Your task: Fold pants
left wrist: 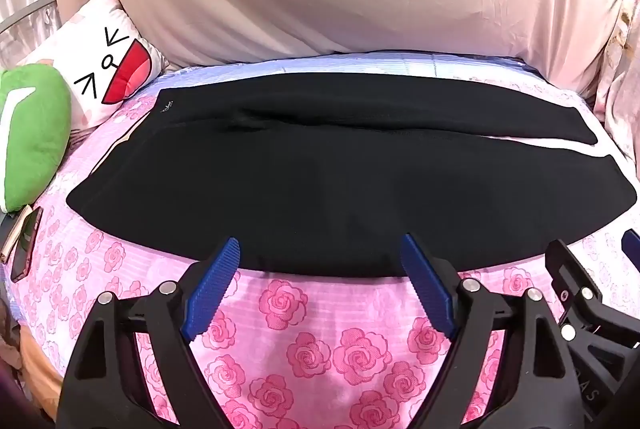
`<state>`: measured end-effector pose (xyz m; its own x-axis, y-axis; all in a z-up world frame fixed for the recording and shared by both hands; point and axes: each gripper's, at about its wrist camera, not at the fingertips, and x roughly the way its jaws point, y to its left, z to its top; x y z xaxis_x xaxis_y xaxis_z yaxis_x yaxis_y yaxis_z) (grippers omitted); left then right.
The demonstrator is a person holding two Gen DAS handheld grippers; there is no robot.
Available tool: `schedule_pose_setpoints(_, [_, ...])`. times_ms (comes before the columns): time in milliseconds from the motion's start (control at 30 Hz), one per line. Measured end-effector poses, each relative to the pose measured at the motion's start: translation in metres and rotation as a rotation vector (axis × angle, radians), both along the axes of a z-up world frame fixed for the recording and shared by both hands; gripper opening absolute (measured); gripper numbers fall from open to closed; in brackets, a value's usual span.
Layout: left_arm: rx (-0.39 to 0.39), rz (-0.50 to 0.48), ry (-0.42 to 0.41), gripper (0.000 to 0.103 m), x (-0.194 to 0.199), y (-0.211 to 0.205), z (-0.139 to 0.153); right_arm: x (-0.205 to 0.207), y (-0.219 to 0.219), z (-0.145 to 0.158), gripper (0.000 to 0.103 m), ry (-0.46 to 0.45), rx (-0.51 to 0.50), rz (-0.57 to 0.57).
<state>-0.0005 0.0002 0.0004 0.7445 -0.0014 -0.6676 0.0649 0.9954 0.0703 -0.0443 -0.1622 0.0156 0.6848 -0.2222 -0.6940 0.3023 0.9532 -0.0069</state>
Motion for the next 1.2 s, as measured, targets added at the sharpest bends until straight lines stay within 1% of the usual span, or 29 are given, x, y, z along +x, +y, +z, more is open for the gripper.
schedule_pose_setpoints(267, [-0.011, -0.005, -0.013, 0.081, -0.006, 0.011, 0.002, -0.003, -0.003, -0.004, 0.098, -0.006, 0.002, 0.0])
schedule_pose_setpoints(300, [0.011, 0.001, 0.002, 0.081, -0.002, 0.004, 0.0, -0.004, -0.001, -0.006, 0.098, -0.006, 0.0, 0.001])
schedule_pose_setpoints(400, [0.01, 0.002, 0.001, 0.081, -0.003, 0.008, 0.0, -0.003, -0.002, -0.005, 0.098, -0.007, 0.001, 0.0])
schedule_pose_setpoints(433, [0.019, 0.004, 0.002, 0.081, -0.002, 0.002, 0.002, -0.004, -0.002, -0.006, 0.098, -0.008, 0.001, 0.001])
schedule_pose_setpoints(833, [0.025, 0.012, -0.002, 0.081, -0.003, 0.001, 0.004, -0.004, 0.001, -0.007, 0.098, -0.005, -0.002, 0.005])
schedule_pose_setpoints(1033, [0.026, 0.014, 0.0, 0.085, 0.0, 0.001, 0.004, -0.003, -0.001, -0.009, 0.098, -0.001, 0.003, 0.009])
schedule_pose_setpoints(1200, [0.029, 0.012, 0.001, 0.085, 0.005, 0.0, 0.001, 0.002, -0.004, -0.011, 0.098, 0.008, 0.002, 0.005])
